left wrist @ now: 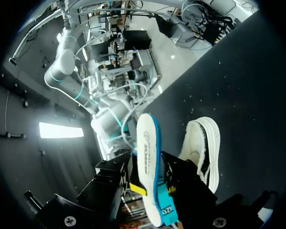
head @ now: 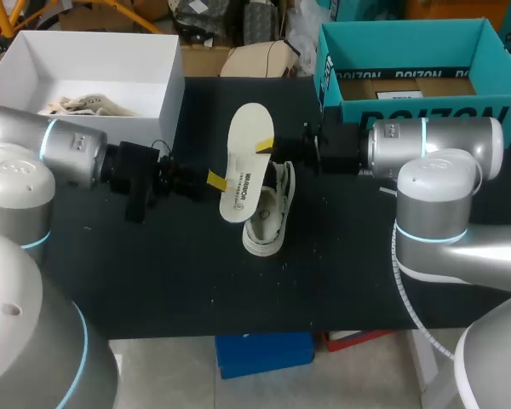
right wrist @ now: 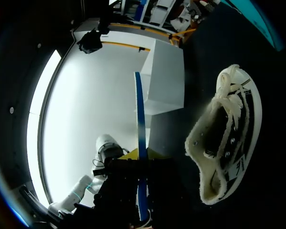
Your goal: Take the shoe out of the shoebox, open the shoe tongue, remove and reinsert the insole, then place the shoe into the shoebox
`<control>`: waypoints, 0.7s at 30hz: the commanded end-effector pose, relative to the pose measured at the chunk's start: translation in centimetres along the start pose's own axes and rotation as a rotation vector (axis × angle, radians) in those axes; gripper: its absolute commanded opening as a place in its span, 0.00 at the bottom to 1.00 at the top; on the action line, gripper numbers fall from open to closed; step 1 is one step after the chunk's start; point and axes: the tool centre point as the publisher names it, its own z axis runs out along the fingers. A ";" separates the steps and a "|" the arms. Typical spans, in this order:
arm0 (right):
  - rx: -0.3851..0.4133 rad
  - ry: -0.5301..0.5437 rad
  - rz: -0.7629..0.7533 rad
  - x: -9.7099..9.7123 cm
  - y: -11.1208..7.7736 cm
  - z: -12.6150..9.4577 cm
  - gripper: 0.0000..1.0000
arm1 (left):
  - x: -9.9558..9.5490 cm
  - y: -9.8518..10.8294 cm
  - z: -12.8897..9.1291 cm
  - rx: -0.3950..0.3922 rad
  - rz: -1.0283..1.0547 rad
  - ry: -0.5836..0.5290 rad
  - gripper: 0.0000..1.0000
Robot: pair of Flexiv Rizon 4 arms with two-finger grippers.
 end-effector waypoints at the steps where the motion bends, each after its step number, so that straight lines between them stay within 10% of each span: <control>1: -0.004 0.000 0.000 0.0 0.0 0.1 0.00 | -3.8 -4.4 -4.7 -0.051 -0.160 0.751 1.00; 9: -0.004 0.000 0.000 0.0 0.0 0.1 0.00 | -5.6 -5.2 -4.3 -0.005 -0.208 1.230 1.00; 21: -0.004 0.000 0.000 0.0 0.0 0.1 0.00 | -5.3 -2.7 -1.2 0.037 -0.185 1.465 1.00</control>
